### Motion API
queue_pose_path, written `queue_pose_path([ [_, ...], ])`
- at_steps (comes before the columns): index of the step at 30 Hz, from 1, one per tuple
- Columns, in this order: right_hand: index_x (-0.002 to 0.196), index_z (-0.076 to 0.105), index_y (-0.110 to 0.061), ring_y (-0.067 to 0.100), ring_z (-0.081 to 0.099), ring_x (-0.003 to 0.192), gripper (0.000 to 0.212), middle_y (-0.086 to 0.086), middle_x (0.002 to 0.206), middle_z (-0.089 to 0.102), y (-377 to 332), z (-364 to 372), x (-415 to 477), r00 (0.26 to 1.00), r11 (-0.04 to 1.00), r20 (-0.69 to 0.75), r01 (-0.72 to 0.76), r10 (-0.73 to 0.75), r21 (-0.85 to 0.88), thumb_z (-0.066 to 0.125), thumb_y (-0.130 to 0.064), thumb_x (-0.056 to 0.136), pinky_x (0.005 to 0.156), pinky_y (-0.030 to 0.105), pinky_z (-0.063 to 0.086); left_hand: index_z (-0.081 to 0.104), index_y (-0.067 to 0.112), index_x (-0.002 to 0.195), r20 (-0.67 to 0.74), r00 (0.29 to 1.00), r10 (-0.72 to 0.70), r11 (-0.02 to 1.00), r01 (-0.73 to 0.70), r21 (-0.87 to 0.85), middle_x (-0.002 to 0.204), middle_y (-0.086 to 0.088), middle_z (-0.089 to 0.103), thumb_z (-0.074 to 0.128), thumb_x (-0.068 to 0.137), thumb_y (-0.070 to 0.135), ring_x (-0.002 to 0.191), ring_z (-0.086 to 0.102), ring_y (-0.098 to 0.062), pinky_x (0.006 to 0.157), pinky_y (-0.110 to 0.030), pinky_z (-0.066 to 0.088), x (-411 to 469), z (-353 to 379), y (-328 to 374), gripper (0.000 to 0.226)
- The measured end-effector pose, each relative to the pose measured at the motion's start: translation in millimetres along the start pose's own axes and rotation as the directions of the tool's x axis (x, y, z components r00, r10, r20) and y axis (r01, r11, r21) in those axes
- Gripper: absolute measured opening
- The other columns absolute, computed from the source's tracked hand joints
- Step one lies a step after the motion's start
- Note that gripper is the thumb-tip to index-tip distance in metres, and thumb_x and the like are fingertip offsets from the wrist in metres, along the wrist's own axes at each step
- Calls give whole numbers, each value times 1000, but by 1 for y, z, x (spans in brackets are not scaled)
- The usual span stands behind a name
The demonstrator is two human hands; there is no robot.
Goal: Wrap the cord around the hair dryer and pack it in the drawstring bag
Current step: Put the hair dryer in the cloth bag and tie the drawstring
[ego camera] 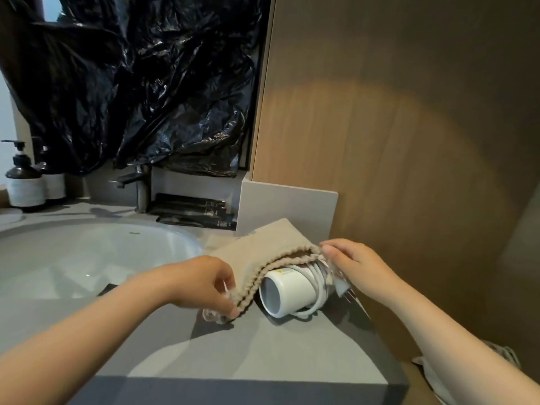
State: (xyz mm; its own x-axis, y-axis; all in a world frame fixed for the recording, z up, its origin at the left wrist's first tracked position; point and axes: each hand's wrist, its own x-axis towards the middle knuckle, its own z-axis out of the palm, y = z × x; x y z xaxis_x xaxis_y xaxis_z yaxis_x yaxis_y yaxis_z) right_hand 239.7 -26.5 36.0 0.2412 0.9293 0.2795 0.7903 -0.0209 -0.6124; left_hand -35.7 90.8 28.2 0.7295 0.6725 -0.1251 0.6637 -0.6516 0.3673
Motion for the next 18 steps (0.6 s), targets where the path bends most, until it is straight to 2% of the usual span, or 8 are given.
queue_pose_path([
  [2,124,59,-29,5,55,112,33,-12,117,62,9,-8,-7,998,998,37,-60,60,0,39,-41,100,92,22,41,64,29,106,-114,993,18,999,-21,-26,99,14,63,72,79,51,90,60,-3,81,-21,50,5,1,8,35],
  [5,119,63,-26,3,57,109,36,-10,115,66,19,-9,-14,996,998,70,-62,62,8,36,-42,101,89,18,41,66,26,106,-275,959,71,986,-109,-127,100,12,64,65,87,46,87,60,-2,74,-17,48,15,5,21,27],
  [9,102,69,-28,4,62,89,32,-14,93,70,21,-14,-26,994,995,-61,-83,86,51,39,-40,100,78,16,47,61,28,114,-316,943,106,970,-168,-174,107,11,63,54,93,48,86,61,-4,81,-25,50,26,10,31,30],
  [11,94,71,-28,10,66,75,27,-9,78,71,23,-20,-33,986,991,-133,-90,103,102,46,-35,99,67,19,53,62,29,114,-319,940,122,970,-181,-162,105,11,64,52,94,48,75,58,-1,75,-24,49,30,11,33,29],
  [12,93,72,-29,10,66,74,22,-9,77,71,25,-22,-35,982,993,-163,-88,99,77,51,-33,97,65,19,55,63,29,113,-325,937,125,972,-182,-151,103,12,64,51,94,48,71,58,0,71,-23,47,32,11,33,29],
  [14,101,69,-31,6,63,90,15,-18,95,67,32,-25,-35,979,994,-188,-92,79,-62,57,-35,94,75,20,54,64,30,113,-333,935,124,974,-179,-141,101,13,65,52,94,48,73,60,0,70,-23,49,34,12,36,29],
  [16,123,59,-29,6,53,113,34,-21,119,53,39,-25,-30,987,979,-100,-142,129,-143,58,-42,92,90,22,45,64,29,111,-332,936,114,973,-172,-151,99,13,66,53,93,48,78,64,-3,76,-29,55,35,13,40,28],
  [18,136,50,-23,13,49,123,51,-13,130,49,44,-22,-24,969,965,51,-235,242,-114,55,-48,92,95,26,41,64,29,107,-339,935,101,974,-162,-157,95,14,67,54,93,47,76,66,-5,78,-32,56,35,14,43,25],
])
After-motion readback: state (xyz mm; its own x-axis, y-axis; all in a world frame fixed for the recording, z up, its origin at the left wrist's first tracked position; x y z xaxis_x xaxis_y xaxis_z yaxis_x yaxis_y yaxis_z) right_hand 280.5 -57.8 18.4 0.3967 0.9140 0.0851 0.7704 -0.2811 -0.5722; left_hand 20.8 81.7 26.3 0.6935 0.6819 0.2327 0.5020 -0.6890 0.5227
